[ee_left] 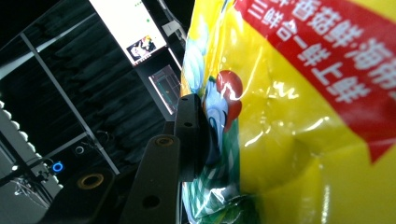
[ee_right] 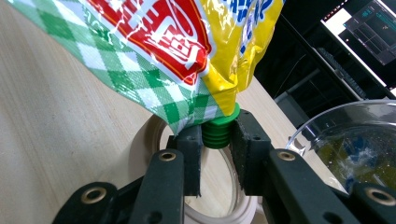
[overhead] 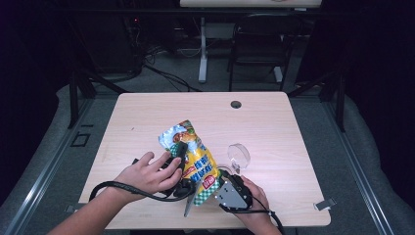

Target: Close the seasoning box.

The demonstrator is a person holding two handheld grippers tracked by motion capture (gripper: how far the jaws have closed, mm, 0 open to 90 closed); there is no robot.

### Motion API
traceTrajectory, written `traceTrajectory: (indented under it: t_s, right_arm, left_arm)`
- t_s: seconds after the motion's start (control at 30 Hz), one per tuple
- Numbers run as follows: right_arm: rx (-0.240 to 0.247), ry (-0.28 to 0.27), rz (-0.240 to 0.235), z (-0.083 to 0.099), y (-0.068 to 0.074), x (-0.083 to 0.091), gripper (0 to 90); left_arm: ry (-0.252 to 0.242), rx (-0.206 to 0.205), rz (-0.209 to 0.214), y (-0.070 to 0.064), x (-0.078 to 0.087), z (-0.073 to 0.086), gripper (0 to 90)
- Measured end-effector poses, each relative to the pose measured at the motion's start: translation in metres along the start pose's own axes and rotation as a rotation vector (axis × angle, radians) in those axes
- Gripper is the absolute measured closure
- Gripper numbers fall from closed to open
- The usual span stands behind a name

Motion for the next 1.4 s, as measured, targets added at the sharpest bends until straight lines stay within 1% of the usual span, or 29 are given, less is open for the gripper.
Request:
traceTrajectory:
  t_s: [0.27, 0.3, 0.43, 0.5, 0.53, 0.6, 0.67, 0.7, 0.73, 0.77, 0.93, 0.97, 1.13, 1.17, 1.23, 1.27, 1.4]
  right_arm:
    - [-0.002, -0.001, 0.002, -0.0002, -0.0004, 0.0002, 74.3]
    - [-0.005, -0.004, 0.002, -0.0003, -0.0001, -0.0001, 74.3]
    - [-0.002, -0.003, 0.004, -0.0004, -0.0005, 0.0001, 74.3]
    - [-0.002, -0.004, 0.005, -0.0005, -0.0007, 0.0002, 74.3]
    - [-0.004, -0.007, 0.005, -0.0005, -0.0004, 0.0000, 74.3]
    - [-0.002, -0.007, 0.008, -0.0007, -0.0002, 0.0001, 74.3]
    - [0.001, -0.004, 0.008, -0.0007, 0.0000, 0.0004, 74.2]
    - [0.005, -0.003, 0.009, -0.0007, 0.0000, 0.0007, 74.2]
    - [0.005, -0.002, 0.010, -0.0007, -0.0002, 0.0007, 74.3]
    - [0.002, -0.004, 0.010, -0.0007, -0.0002, 0.0006, 74.3]
    - [0.000, -0.006, 0.012, -0.0006, -0.0003, 0.0008, 74.3]
    - [0.001, -0.006, 0.012, -0.0006, -0.0005, 0.0008, 74.2]
    - [-0.001, -0.010, 0.014, -0.0007, -0.0010, 0.0006, 74.3]
    - [-0.001, -0.010, 0.016, -0.0008, -0.0009, 0.0008, 74.3]
    - [-0.001, -0.010, 0.016, -0.0008, -0.0010, 0.0011, 74.3]
    - [0.001, -0.008, 0.017, -0.0006, -0.0014, 0.0012, 74.2]
    - [0.002, -0.005, 0.018, -0.0002, -0.0015, 0.0010, 74.2]
  left_arm:
    - [0.001, -0.001, -0.001, 0.0004, 0.0003, -0.0002, 75.8]
    - [0.012, -0.011, 0.001, 0.0007, 0.0009, 0.0001, 75.8]
    - [0.013, -0.009, 0.002, 0.0009, 0.0010, 0.0002, 76.1]
    - [0.010, -0.008, 0.002, 0.0010, 0.0013, 0.0002, 76.2]
    - [-0.004, -0.001, -0.008, 0.0011, 0.0009, -0.0004, 76.2]
    - [-0.004, -0.005, -0.010, 0.0014, 0.0015, -0.0006, 76.5]
    - [-0.001, -0.004, 0.000, 0.0015, 0.0024, -0.0005, 76.9]
    - [-0.009, 0.001, -0.013, 0.0016, 0.0024, -0.0009, 77.3]
    - [-0.010, 0.003, -0.013, 0.0018, 0.0024, -0.0011, 77.4]
    - [-0.005, 0.002, -0.003, 0.0018, 0.0029, -0.0011, 77.6]
    - [-0.006, -0.002, -0.006, 0.0016, 0.0030, -0.0015, 78.3]
    - [-0.005, -0.002, -0.001, 0.0014, 0.0031, -0.0016, 78.6]
    - [-0.007, -0.007, -0.005, 0.0016, 0.0039, -0.0016, 79.3]
    - [-0.001, -0.015, -0.015, 0.0022, 0.0042, -0.0014, 79.3]
    - [-0.011, -0.009, -0.015, 0.0018, 0.0040, -0.0020, 79.5]
    - [-0.007, -0.016, -0.005, 0.0022, 0.0044, -0.0022, 79.7]
    - [-0.006, -0.019, 0.000, 0.0021, 0.0050, -0.0026, 80.5]
Point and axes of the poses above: each handheld gripper's, and its own axes: x roughly backward along the jaws, z roughly out of its underside, y roughly to its left, the point moved 6 cm from there along -x, roughly forward along the jaws, and after that the axes turned 11 degrees about z, right-handed, at the moved point
